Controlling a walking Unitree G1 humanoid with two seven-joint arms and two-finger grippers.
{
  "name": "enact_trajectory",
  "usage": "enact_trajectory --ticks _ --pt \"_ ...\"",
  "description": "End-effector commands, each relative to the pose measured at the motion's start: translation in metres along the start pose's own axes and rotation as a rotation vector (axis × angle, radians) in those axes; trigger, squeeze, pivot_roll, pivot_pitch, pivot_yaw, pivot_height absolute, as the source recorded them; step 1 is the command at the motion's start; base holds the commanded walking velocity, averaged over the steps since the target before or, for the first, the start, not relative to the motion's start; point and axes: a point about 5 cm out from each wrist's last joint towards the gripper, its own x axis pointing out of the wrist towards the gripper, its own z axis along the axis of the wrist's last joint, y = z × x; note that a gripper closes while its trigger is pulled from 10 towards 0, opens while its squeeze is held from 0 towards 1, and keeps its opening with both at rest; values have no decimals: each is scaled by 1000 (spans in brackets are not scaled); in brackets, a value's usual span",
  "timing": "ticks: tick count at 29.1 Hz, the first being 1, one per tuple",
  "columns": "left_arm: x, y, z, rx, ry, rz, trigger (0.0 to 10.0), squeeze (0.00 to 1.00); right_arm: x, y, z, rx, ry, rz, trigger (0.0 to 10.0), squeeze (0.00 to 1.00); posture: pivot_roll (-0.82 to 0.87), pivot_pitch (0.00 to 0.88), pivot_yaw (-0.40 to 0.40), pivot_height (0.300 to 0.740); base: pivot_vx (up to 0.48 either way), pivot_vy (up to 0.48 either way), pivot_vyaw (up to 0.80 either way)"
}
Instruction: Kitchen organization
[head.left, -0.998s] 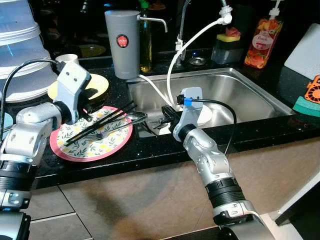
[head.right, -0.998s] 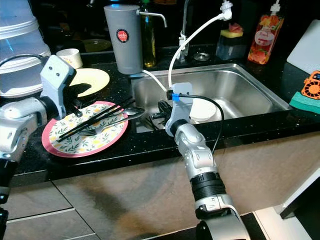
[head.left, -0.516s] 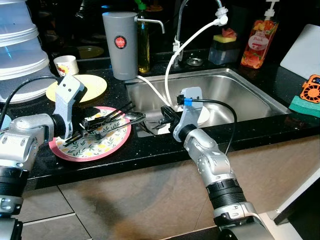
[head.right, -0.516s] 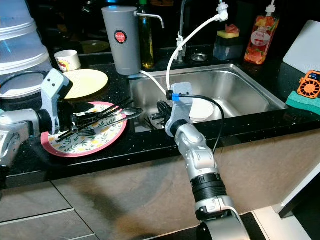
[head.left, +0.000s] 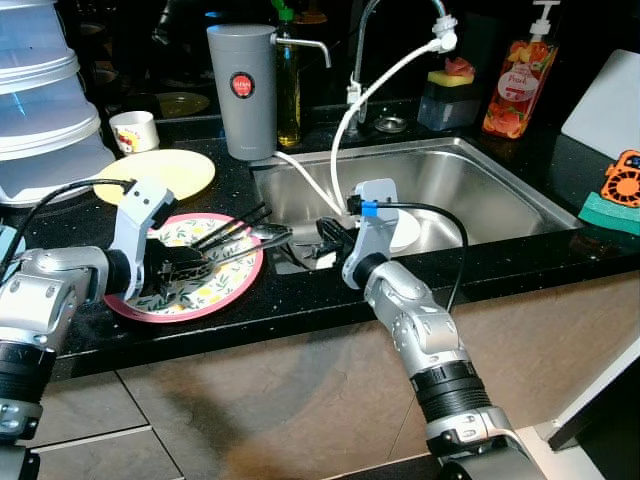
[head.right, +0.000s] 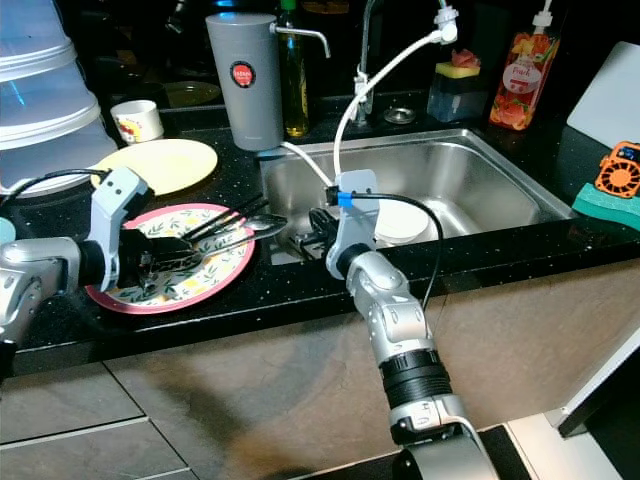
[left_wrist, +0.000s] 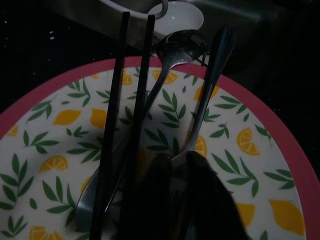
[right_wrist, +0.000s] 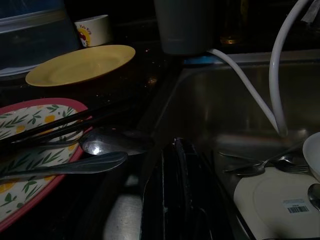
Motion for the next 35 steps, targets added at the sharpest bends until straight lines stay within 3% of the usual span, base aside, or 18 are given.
enact_trajectory --ticks 1,12,15,16,20,28,35 --pt "-8 5 -4 -4 39 23 0 0 -1 0 -2 7 12 3 10000 0 56 45 35 740 0 0 0" --pt "-6 4 -2 -33 9 31 0 0 -1 -1 -2 8 16 -1 10000 0 56 48 36 740 0 0 0" --pt "-6 10 8 -35 -59 87 0 0 -1 -1 -2 8 16 -5 10000 0 57 50 38 740 0 0 0" --pt "-6 12 11 -32 -79 98 10000 1000 -1 -1 -2 9 15 -5 10000 0 57 50 38 740 0 0 0" --pt "-6 16 14 -46 -115 121 10000 1000 -1 -1 -2 10 16 -5 10000 0 59 54 38 740 0 0 0" --pt "-5 17 1 -80 -75 99 10000 1000 -4 2 -8 -8 38 20 10000 0 58 55 37 740 0 0 0" --pt "-4 17 -7 -93 -54 77 10000 1000 -9 12 -15 -129 78 145 10000 0 52 54 39 740 0 0 0"
